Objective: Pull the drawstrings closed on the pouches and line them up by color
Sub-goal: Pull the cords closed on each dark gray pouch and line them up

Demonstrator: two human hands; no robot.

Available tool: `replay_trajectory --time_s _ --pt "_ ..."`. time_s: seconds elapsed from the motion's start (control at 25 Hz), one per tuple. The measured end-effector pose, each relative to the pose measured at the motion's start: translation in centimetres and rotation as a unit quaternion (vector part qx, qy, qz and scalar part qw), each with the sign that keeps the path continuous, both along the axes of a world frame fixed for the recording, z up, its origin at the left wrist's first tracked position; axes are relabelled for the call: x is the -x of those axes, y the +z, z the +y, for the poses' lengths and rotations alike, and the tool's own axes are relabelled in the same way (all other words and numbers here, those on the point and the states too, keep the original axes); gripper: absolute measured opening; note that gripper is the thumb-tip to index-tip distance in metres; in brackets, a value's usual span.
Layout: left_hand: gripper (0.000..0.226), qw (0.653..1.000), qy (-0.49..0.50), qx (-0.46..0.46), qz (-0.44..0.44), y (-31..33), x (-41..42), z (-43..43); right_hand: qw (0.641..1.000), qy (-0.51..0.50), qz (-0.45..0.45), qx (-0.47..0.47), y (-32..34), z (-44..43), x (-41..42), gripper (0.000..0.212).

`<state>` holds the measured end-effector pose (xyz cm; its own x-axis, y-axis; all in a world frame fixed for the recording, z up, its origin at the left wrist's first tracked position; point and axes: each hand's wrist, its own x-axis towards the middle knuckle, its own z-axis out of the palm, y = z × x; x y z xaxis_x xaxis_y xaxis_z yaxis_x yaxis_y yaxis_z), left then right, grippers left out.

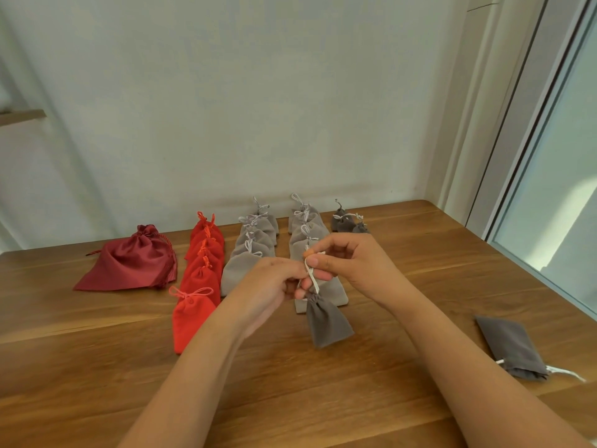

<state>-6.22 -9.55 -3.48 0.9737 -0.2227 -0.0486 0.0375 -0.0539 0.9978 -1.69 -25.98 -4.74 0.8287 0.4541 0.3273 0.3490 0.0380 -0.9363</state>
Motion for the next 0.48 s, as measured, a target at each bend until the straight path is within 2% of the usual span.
replay_trajectory --time_s 0.2,0.32,0.48 --pt "0.02 0.997 0.03 -0.019 -0.064 -0.08 0.13 -0.14 1.0 -0.008 -0.016 0.005 0.36 -0.24 -0.02 0.016" --pt "0.024 0.996 0.066 -0.002 -0.067 -0.03 -0.18 0.2 0.998 -0.023 -0.055 0.03 0.3 -0.28 -0.08 0.021" --pt "0.024 0.997 0.041 0.01 -0.063 -0.13 -0.14 0.33 0.994 -0.043 -0.098 0.022 0.18 -0.32 -0.13 0.019"
